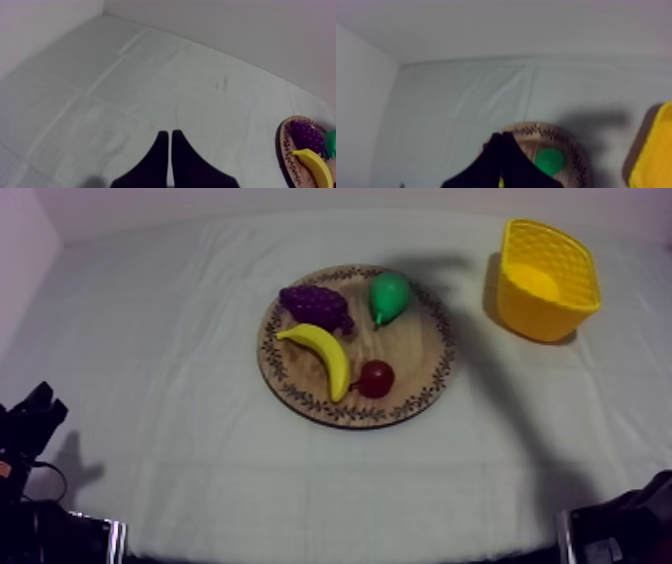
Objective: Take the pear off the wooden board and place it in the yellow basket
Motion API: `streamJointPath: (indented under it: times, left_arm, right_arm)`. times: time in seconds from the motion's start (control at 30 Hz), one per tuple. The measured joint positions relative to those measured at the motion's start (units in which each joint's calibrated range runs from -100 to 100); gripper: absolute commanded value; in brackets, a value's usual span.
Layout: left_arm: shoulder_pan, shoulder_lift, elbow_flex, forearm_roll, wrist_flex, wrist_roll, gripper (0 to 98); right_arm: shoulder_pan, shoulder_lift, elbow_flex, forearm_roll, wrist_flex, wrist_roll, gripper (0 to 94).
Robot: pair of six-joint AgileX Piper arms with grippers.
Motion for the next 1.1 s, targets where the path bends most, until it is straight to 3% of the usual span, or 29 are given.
streamJointPath:
  times: [0.2,0.27,0.43,0.87,0.9,1.03,1.1]
  left_arm:
    - [0.00,0.00,0.00,0.00,0.00,0.00,0.1]
    - [0.00,0.00,0.00,0.00,0.00,0.00,0.1]
    - [0.00,0.00,0.00,0.00,0.00,0.00,0.1]
    - [0.00,0.00,0.00,0.00,0.00,0.00,0.1]
    - [0.00,0.00,0.00,0.00,0.00,0.00,0.1]
    - [0.00,0.00,0.00,0.00,0.00,0.00,0.1]
    - [0.00,0.00,0.00,0.00,0.00,0.00,0.1]
  right_arm:
    - [-0.20,3.63,15.02,-2.40,-6.58,4.54,0.8]
    - [-1.16,3.93,18.33,-1.77,-7.59,5.14,0.8]
    - [-3.09,4.39,24.47,1.42,-8.82,3.88,0.8]
    - [-5.24,4.06,29.95,1.43,-12.75,1.66,2.2]
    - [-5.29,4.00,30.02,1.43,-12.98,1.93,7.1]
    - [-6.43,4.00,29.35,3.13,-12.82,2.07,59.8]
    - [-7.13,3.91,29.21,4.57,-12.57,1.08,74.0]
